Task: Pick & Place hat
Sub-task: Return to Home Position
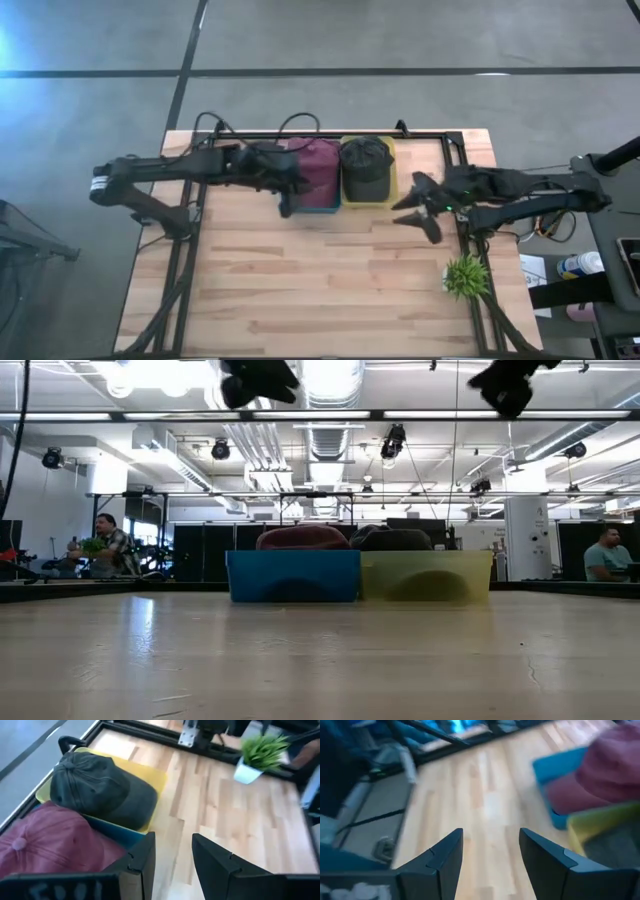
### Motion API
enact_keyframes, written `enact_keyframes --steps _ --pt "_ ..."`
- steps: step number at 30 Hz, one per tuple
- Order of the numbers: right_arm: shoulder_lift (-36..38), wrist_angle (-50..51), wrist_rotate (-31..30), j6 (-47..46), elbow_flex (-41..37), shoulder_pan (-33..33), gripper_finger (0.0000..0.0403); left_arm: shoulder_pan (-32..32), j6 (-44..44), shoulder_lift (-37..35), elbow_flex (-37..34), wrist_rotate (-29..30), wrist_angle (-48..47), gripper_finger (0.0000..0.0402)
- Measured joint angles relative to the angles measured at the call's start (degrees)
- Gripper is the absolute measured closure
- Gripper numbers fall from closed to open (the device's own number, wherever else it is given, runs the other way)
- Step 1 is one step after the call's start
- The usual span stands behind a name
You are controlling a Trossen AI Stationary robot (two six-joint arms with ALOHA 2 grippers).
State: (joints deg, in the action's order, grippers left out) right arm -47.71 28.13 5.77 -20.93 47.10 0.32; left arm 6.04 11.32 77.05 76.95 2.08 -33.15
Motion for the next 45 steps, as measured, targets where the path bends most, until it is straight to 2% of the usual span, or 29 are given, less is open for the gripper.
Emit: enact_keyframes --steps 3,6,10,14,18,21,22,24,27,31,35,45 --pt "4.38 -0.10 0.34 -0.51 -0.70 2.81 0.0216 -1.28 2.25 -4.57 -3.05 -0.05 0.12 0.0280" --pt "8.89 -2.73 -2.31 -0.99 -3.06 6.14 0.0215 -2.86 5.85 -10.40 -8.74 -0.08 2.99 0.0280" --pt "14.85 -9.93 -7.53 -1.47 -9.70 9.81 0.0213 -3.76 10.68 -18.89 -20.09 -5.21 15.20 0.0280" --pt "19.77 -20.08 -8.63 -2.55 -17.72 11.21 0.0213 -3.71 14.24 -27.84 -32.58 -10.78 29.96 0.0280" --pt "23.59 -24.05 -9.67 -9.13 -23.21 10.90 0.0214 -3.03 15.15 -36.24 -42.49 -8.92 34.39 0.0280" --pt "25.45 -25.01 -11.40 -19.63 -26.33 10.93 0.0217 -2.64 21.50 -42.56 -48.43 -6.76 35.36 0.0280" --pt "25.62 -27.21 -10.64 -19.69 -27.47 11.13 0.0218 -2.65 21.92 -44.45 -50.28 -8.40 36.75 0.0280" --pt "25.41 -34.59 -7.57 -13.74 -29.73 11.53 0.0218 -2.69 20.65 -47.72 -53.67 -15.18 41.39 0.0280" --pt "25.09 -47.19 -1.13 -2.40 -32.80 11.74 0.0218 -2.16 20.91 -51.95 -57.39 -25.56 48.48 0.0280" --pt "25.25 -56.12 -0.05 3.20 -36.07 11.69 0.0220 -1.82 22.35 -57.01 -60.26 -31.30 49.08 0.0280" --pt "25.10 -56.31 -4.38 2.59 -37.73 11.67 0.0218 -1.55 22.20 -62.01 -62.86 -31.67 48.70 0.0280" --pt "25.21 -58.50 -4.70 2.19 -41.92 11.67 0.0218 0.26 22.84 -73.72 -70.46 -31.67 47.71 0.0280"
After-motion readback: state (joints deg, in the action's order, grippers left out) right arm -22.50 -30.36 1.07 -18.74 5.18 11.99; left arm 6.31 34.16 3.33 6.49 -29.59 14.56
